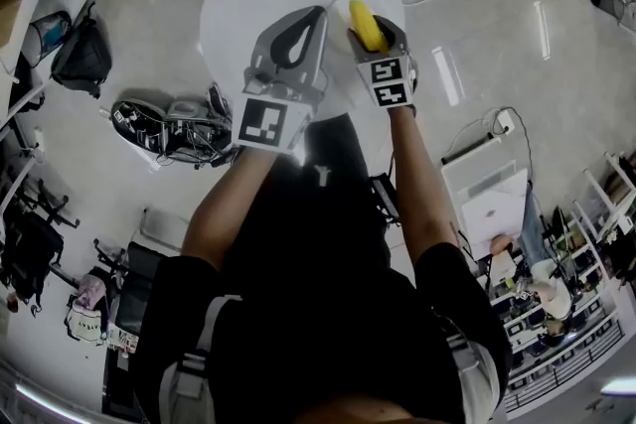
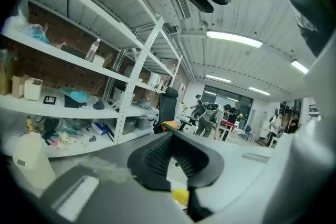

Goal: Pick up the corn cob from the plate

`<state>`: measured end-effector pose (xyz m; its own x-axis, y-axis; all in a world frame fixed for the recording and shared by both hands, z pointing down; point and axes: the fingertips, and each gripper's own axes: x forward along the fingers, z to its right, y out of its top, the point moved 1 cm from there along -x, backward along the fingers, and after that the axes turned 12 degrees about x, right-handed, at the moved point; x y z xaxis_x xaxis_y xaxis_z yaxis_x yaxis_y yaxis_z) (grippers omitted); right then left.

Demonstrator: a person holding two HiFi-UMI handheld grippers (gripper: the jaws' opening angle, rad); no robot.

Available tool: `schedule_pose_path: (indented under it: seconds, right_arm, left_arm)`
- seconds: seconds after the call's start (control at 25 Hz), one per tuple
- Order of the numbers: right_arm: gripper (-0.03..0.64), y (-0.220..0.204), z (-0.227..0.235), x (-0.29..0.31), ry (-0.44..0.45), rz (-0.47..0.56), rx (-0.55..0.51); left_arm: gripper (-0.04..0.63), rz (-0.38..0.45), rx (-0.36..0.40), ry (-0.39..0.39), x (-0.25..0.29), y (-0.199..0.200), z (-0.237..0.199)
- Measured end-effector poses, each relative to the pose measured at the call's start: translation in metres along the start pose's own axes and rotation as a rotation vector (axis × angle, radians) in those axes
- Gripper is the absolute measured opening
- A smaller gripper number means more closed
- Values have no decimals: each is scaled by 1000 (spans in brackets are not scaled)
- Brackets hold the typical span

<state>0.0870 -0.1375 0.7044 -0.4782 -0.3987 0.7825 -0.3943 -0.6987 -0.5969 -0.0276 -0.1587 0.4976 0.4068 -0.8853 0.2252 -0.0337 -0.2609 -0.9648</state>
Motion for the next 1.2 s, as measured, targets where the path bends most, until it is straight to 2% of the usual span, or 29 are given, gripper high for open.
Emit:
schedule_pose_path:
  seconds: [0.4,0.72,1.2]
  right_arm:
    - [244,28,-16,-34,-42,66,37]
    - [244,47,-33,-71,-88,133,51]
    - [244,74,-62,-121,-158,250,111]
  left_arm:
    - [0,42,24,-24,-23,29,6]
    - [0,100,33,-58,-49,61,17]
    - [0,178,44,-95,-90,89,21]
